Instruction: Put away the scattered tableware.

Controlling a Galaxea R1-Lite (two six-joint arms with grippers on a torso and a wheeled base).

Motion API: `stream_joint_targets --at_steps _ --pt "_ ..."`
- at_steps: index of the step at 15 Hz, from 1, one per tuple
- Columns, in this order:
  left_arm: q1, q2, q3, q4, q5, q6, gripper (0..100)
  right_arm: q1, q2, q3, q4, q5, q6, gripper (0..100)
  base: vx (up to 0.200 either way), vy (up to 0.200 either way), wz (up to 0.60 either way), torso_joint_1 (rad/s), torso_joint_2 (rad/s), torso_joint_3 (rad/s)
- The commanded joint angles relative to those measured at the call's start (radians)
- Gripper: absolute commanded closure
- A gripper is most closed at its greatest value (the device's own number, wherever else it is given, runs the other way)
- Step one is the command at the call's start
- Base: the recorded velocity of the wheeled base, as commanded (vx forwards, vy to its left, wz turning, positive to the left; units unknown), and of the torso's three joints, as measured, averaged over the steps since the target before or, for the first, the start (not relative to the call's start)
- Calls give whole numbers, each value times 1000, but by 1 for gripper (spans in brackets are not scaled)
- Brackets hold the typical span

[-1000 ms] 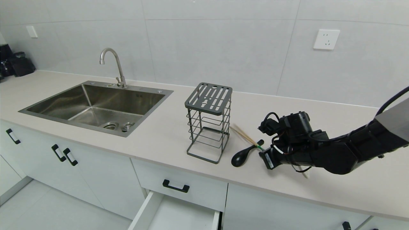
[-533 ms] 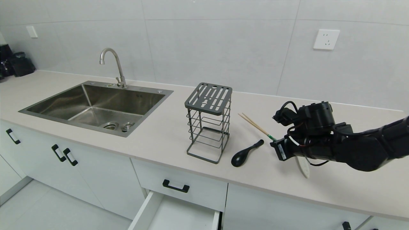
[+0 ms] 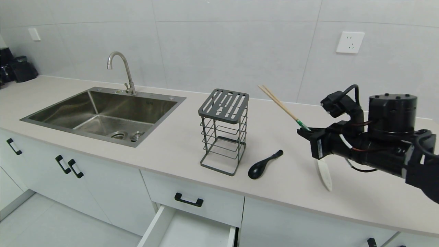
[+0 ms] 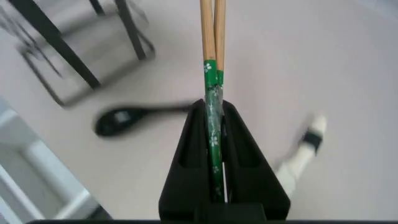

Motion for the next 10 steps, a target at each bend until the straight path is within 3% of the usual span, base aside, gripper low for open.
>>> stream_joint_targets --at_steps 1,6,8,10 --pt "0 1 0 0 0 0 0 40 -76 40 -96 45 -4 100 0 0 0 0 0 0" --pt "0 1 0 0 0 0 0 210 -214 26 -43 171 -40 100 0 0 0 0 0 0" --pt "0 1 0 0 0 0 0 310 -251 2 74 175 -29 100 0 0 0 0 0 0" --pt "0 1 0 0 0 0 0 471 -265 -34 278 171 -29 100 0 0 0 0 0 0"
